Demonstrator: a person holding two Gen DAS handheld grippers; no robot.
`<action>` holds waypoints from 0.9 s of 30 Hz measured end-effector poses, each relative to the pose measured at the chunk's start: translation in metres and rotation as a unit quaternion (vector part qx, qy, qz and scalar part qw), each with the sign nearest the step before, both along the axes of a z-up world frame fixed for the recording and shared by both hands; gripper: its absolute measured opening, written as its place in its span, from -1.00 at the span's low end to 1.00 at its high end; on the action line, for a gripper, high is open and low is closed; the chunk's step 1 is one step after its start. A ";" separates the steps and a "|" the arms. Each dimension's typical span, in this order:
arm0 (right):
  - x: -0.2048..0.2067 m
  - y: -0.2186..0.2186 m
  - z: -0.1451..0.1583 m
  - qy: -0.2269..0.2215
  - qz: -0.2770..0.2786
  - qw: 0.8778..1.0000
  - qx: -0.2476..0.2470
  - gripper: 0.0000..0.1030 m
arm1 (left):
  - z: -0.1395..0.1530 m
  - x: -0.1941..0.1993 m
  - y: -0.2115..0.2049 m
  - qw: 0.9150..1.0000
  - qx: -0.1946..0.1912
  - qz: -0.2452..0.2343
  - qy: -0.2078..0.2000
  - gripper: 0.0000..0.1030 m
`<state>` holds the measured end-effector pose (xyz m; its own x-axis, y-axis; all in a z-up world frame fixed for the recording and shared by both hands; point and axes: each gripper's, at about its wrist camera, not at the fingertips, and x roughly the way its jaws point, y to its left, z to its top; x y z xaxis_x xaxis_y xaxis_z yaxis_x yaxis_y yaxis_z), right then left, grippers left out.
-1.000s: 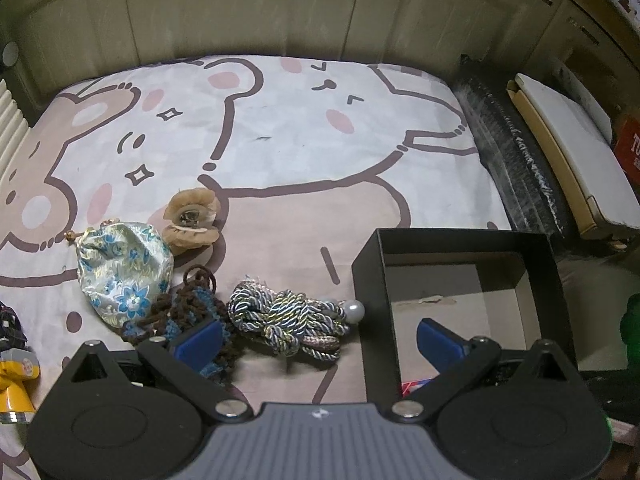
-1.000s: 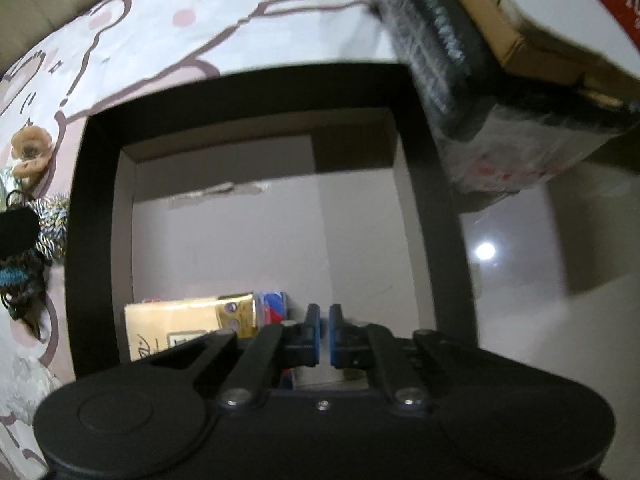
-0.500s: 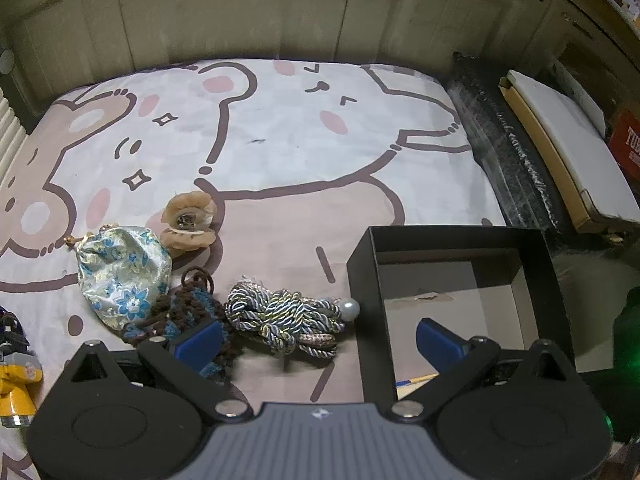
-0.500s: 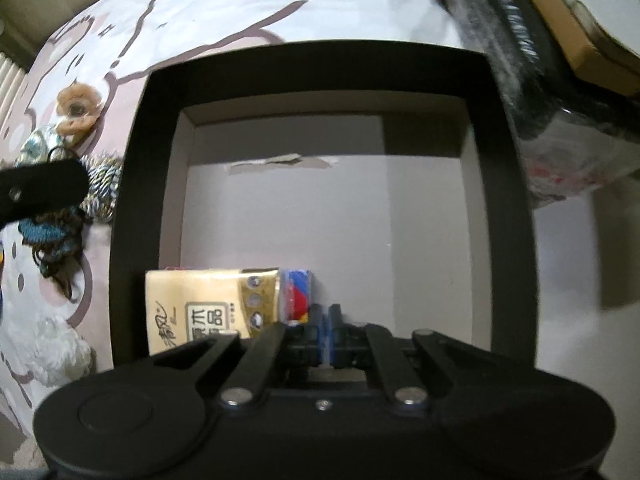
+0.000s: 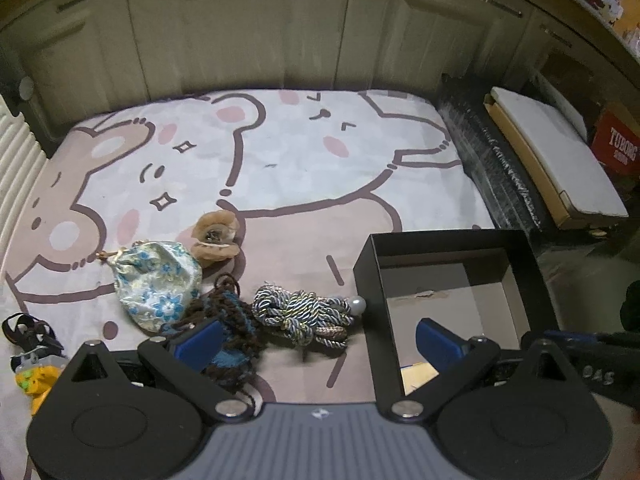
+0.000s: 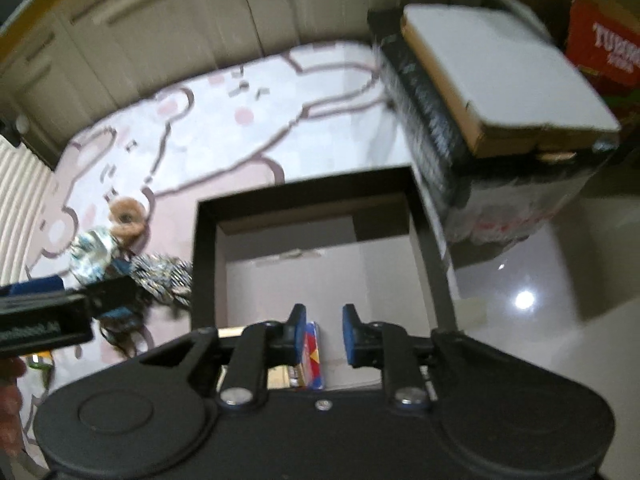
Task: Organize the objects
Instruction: 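Open the right tool and lift it out of the black box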
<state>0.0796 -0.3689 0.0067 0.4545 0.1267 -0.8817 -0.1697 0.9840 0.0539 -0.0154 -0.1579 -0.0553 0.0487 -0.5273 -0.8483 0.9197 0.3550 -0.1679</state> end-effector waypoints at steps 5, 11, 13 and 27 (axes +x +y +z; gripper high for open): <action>-0.021 -0.001 0.020 -0.032 0.003 0.999 -0.006 -0.01 | 0.011 -0.002 0.014 1.000 -0.009 -0.002 0.000 0.96; -0.040 -0.010 0.033 -0.048 -0.009 0.999 -0.022 0.43 | 0.019 -0.008 0.028 1.000 -0.010 -0.013 -0.003 0.98; -0.045 -0.014 0.034 -0.048 -0.015 0.998 -0.024 0.56 | 0.021 -0.011 0.032 1.000 -0.007 -0.017 -0.003 0.98; -0.073 -0.031 0.033 -0.040 0.003 0.999 -0.031 0.97 | 0.020 -0.027 0.060 0.998 0.033 -0.047 -0.003 1.00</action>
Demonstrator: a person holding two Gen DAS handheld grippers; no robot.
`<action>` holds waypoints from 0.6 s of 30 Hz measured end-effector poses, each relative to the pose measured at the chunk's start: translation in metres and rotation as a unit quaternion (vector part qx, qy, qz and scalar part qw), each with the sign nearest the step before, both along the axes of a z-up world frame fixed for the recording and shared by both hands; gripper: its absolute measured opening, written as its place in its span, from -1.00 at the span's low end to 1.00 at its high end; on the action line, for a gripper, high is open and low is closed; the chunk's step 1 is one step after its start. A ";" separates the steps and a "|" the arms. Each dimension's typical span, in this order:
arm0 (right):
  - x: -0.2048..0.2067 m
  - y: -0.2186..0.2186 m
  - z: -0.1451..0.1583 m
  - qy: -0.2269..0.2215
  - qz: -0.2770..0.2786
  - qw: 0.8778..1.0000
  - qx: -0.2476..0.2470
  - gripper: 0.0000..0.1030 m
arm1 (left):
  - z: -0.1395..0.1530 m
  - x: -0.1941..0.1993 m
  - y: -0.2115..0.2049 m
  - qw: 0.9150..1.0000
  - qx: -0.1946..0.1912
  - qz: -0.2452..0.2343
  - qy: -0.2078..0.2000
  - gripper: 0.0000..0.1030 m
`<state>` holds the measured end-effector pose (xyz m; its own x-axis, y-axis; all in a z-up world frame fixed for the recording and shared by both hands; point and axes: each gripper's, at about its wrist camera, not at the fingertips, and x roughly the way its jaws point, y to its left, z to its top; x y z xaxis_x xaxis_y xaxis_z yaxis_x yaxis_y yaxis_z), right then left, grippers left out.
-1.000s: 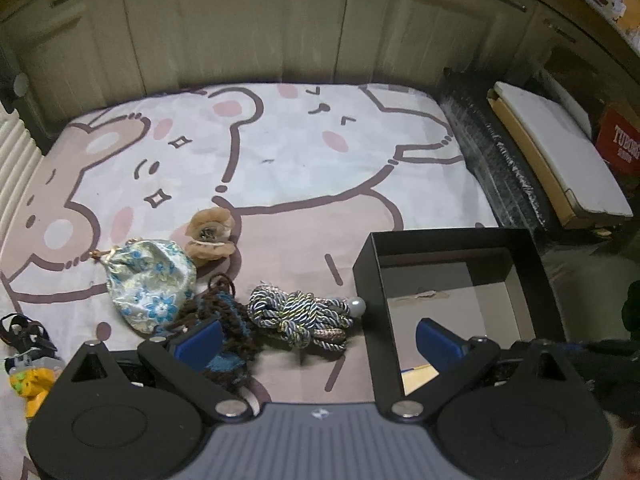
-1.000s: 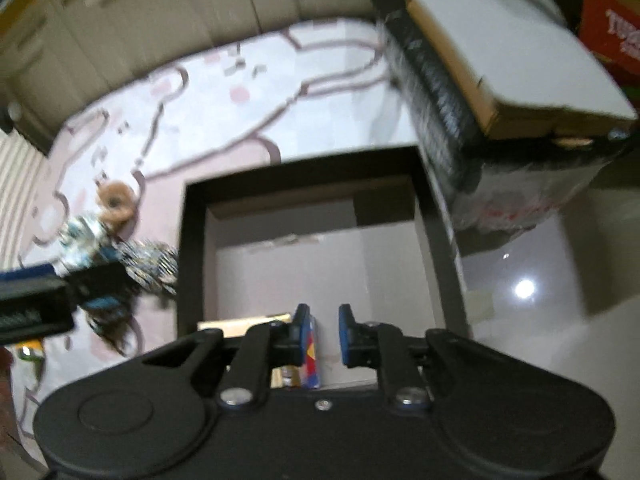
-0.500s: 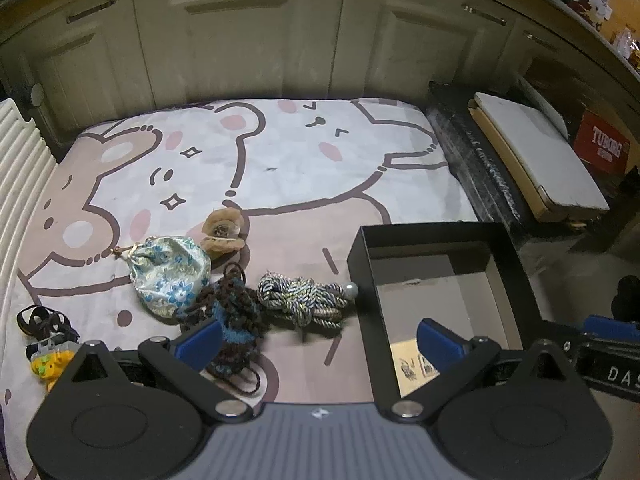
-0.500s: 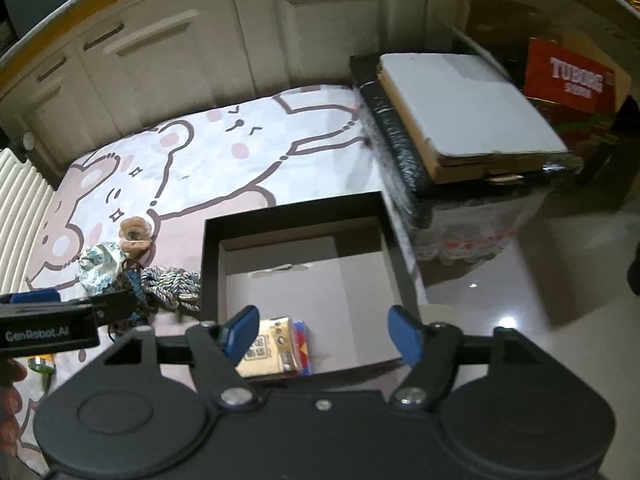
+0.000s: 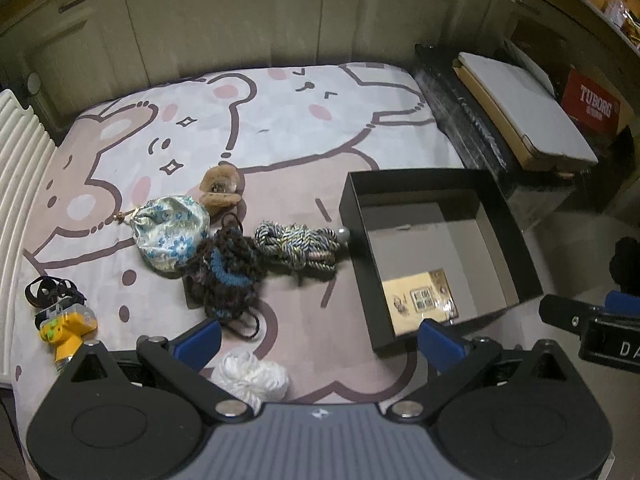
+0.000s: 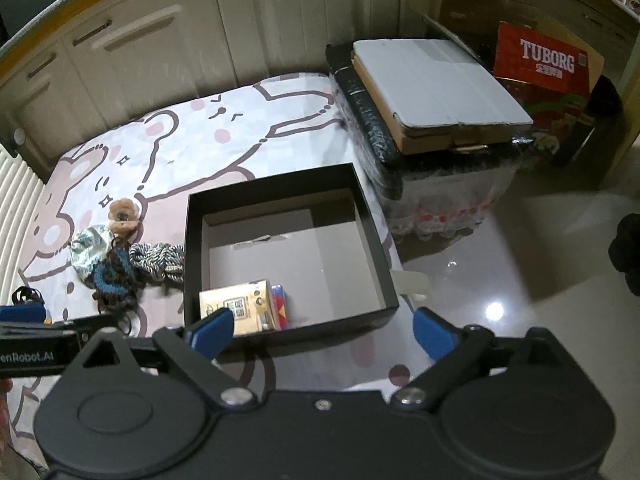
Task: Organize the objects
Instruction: 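Open the right tool and lift it out of the black box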
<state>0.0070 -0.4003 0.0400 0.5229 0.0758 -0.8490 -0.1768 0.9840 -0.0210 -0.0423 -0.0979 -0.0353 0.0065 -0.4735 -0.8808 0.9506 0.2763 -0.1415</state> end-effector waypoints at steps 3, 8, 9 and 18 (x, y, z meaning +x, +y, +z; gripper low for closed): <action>-0.004 -0.002 -0.001 0.000 0.002 1.000 0.001 1.00 | 0.000 0.000 0.005 1.000 0.003 -0.002 0.002 1.00; -0.011 -0.001 -0.003 -0.005 0.015 1.000 -0.012 1.00 | 0.000 0.004 0.012 1.000 0.003 0.003 -0.002 1.00; -0.012 -0.001 -0.003 -0.007 0.016 1.000 -0.012 1.00 | 0.000 0.006 0.013 1.000 0.003 0.006 -0.003 1.00; -0.011 0.001 -0.002 -0.014 0.015 1.000 -0.006 1.00 | -0.002 0.025 0.020 1.000 -0.004 0.018 -0.010 1.00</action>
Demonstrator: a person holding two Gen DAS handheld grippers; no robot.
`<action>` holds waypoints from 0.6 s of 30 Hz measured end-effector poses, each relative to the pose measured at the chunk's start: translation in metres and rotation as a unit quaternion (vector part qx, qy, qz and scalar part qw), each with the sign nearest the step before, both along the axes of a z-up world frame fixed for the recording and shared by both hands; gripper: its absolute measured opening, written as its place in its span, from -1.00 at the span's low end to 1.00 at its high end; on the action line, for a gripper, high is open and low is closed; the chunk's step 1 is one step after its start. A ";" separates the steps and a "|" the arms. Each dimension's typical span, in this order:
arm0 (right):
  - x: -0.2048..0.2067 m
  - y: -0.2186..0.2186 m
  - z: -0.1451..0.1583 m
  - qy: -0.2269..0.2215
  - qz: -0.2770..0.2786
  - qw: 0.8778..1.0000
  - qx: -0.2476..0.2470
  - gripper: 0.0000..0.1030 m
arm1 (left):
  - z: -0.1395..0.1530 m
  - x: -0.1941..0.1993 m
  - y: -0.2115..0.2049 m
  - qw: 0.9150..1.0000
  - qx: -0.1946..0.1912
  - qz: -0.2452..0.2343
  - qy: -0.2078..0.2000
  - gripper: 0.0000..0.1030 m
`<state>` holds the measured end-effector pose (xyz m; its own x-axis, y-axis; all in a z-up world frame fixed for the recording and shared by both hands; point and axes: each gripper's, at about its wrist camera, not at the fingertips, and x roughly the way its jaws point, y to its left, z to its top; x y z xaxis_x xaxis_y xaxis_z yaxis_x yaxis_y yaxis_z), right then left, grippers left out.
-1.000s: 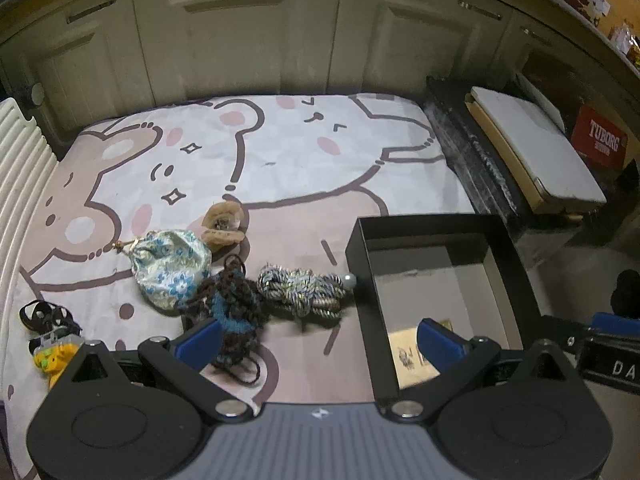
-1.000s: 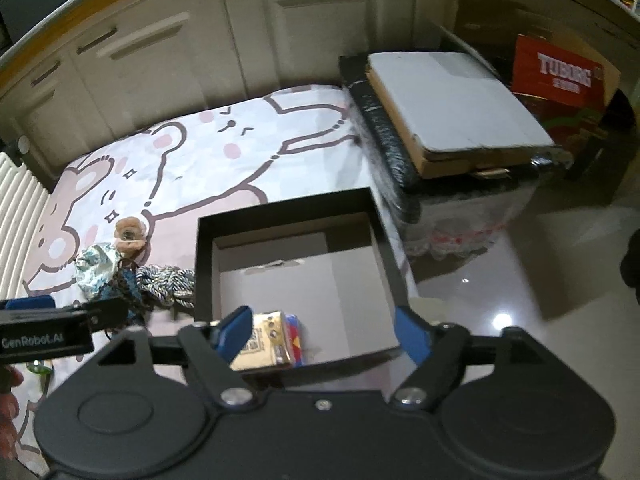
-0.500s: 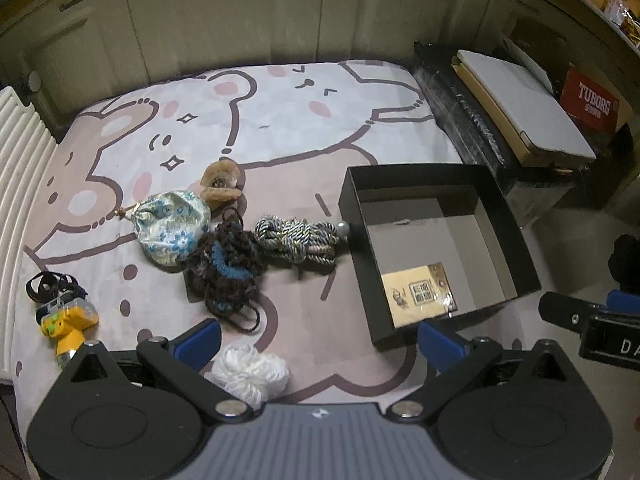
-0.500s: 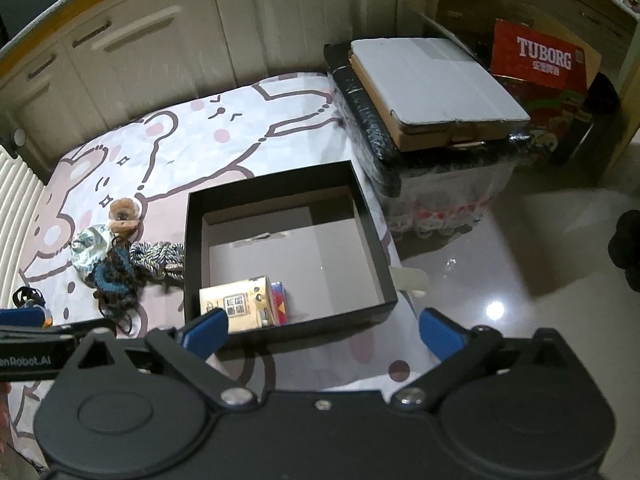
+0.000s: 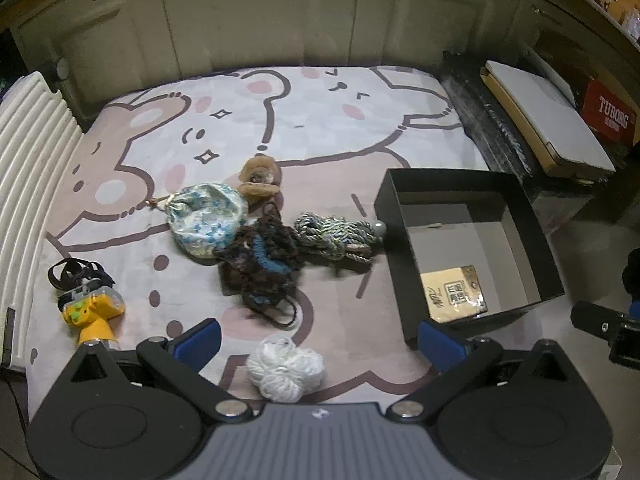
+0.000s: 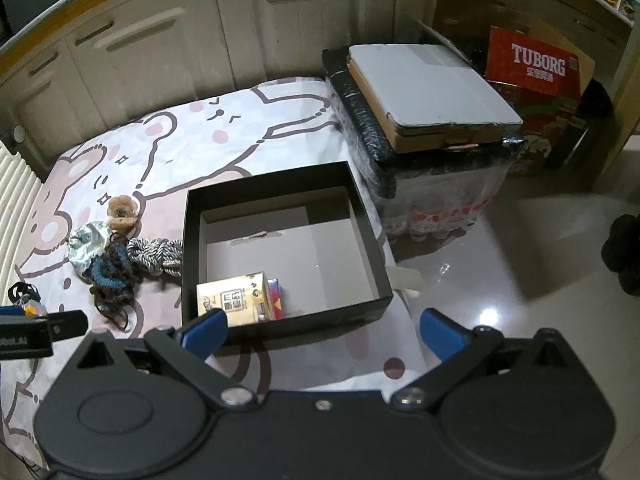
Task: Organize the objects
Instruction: 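Open the right tool and lift it out of the black box, then lower the left tool to the yellow headlamp while the right tool approaches the white yarn ball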
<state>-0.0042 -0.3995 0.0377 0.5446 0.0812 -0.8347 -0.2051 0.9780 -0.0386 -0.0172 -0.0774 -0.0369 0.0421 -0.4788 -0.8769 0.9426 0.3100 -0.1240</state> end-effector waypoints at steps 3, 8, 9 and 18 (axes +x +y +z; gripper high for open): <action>0.001 0.008 -0.002 0.001 0.007 1.000 0.001 1.00 | 0.001 0.008 0.004 1.000 -0.005 0.003 -0.002 1.00; 0.000 0.030 -0.004 -0.001 0.032 0.999 0.003 1.00 | 0.001 0.026 0.011 1.000 -0.009 0.013 -0.005 1.00; 0.000 0.035 -0.004 0.000 0.037 0.999 0.003 1.00 | 0.001 0.030 0.013 1.000 -0.009 0.015 -0.007 1.00; -0.001 0.077 -0.011 0.007 0.073 0.997 0.009 1.00 | 0.001 0.070 0.030 0.999 -0.015 0.042 -0.014 1.00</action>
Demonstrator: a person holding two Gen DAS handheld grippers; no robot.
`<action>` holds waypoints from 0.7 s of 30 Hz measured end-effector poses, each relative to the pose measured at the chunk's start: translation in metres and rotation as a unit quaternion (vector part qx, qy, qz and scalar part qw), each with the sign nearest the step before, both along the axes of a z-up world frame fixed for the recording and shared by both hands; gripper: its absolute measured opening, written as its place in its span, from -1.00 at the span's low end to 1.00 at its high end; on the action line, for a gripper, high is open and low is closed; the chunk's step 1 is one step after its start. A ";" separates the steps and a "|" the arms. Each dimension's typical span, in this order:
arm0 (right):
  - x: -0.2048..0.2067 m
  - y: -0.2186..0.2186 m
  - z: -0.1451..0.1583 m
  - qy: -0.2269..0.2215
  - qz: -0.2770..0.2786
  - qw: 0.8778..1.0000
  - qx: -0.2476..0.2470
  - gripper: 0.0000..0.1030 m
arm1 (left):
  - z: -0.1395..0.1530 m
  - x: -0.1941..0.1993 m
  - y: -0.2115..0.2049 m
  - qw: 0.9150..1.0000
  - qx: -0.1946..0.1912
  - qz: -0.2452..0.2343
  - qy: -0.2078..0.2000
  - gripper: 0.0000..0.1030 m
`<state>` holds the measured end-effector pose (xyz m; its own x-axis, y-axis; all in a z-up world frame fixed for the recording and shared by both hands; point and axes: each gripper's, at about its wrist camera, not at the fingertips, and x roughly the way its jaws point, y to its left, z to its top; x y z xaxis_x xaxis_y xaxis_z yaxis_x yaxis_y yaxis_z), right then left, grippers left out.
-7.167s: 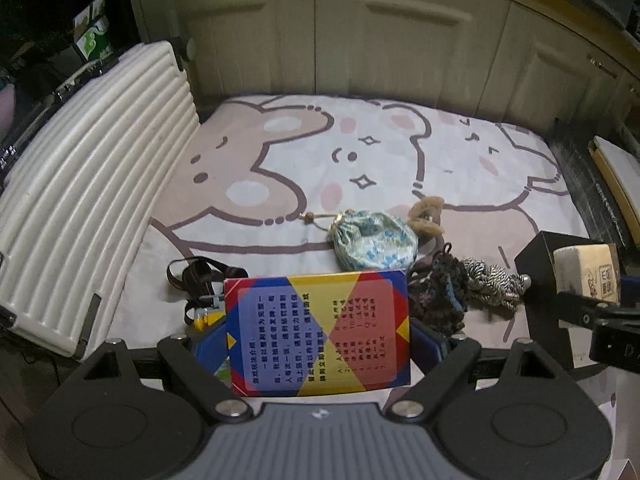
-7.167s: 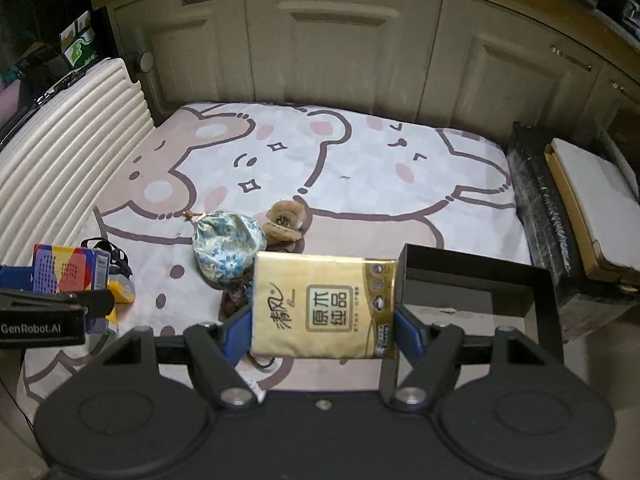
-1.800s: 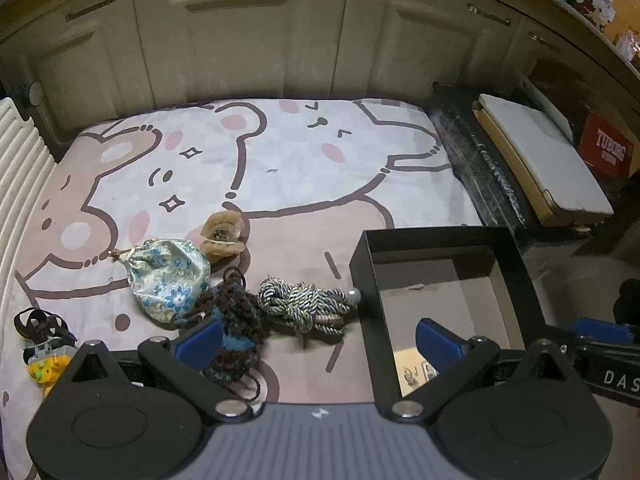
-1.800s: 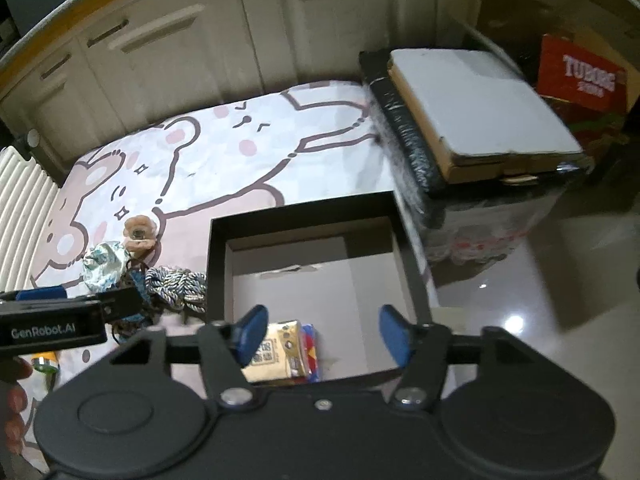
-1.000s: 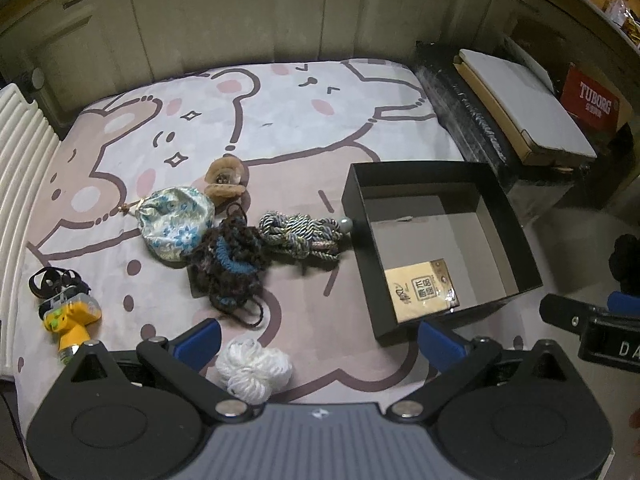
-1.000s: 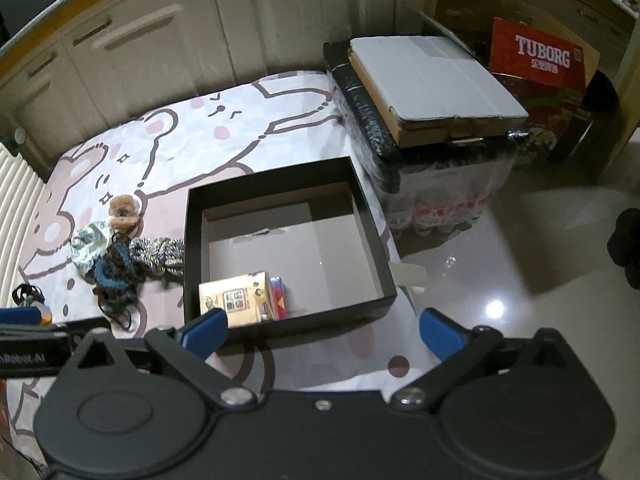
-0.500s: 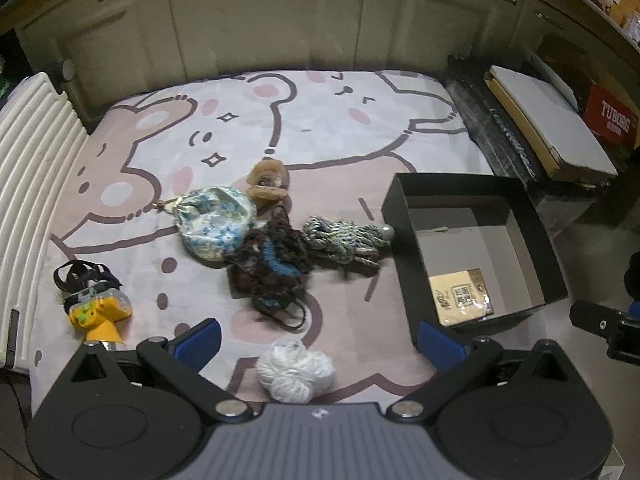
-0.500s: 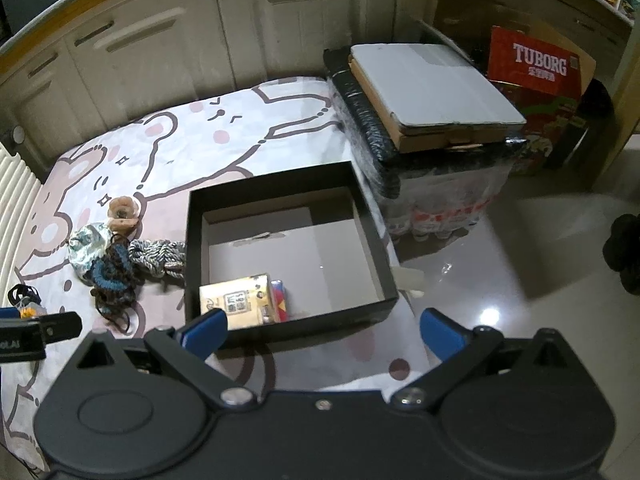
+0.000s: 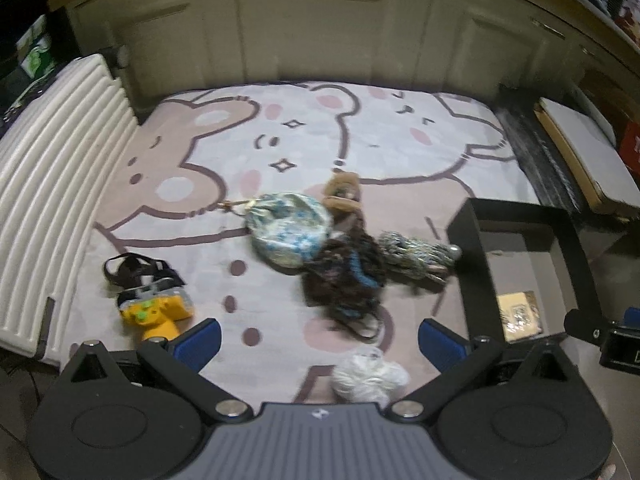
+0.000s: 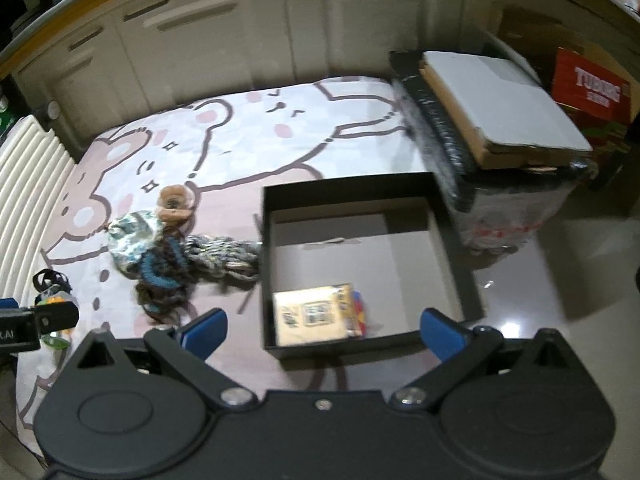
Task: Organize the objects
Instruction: 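Lower the left tool to the yellow headlamp while the right tool approaches the white yarn ball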
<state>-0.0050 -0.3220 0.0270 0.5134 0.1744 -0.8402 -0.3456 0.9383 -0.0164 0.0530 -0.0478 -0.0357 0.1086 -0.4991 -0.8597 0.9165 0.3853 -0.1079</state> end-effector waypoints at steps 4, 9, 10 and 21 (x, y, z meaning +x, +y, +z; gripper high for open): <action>-0.002 0.019 -0.002 0.002 0.019 1.000 0.006 1.00 | -0.001 0.020 0.009 1.000 -0.001 0.015 -0.002 1.00; -0.007 0.045 -0.005 0.002 0.047 0.999 0.007 1.00 | 0.000 0.044 0.021 0.999 -0.005 0.037 -0.007 1.00; -0.009 0.049 -0.005 0.002 0.053 0.999 0.008 1.00 | 0.000 0.049 0.024 0.999 -0.006 0.041 -0.007 1.00; -0.018 0.083 -0.007 -0.003 0.094 0.995 0.026 1.00 | 0.001 0.089 0.045 0.997 -0.020 0.073 -0.008 1.00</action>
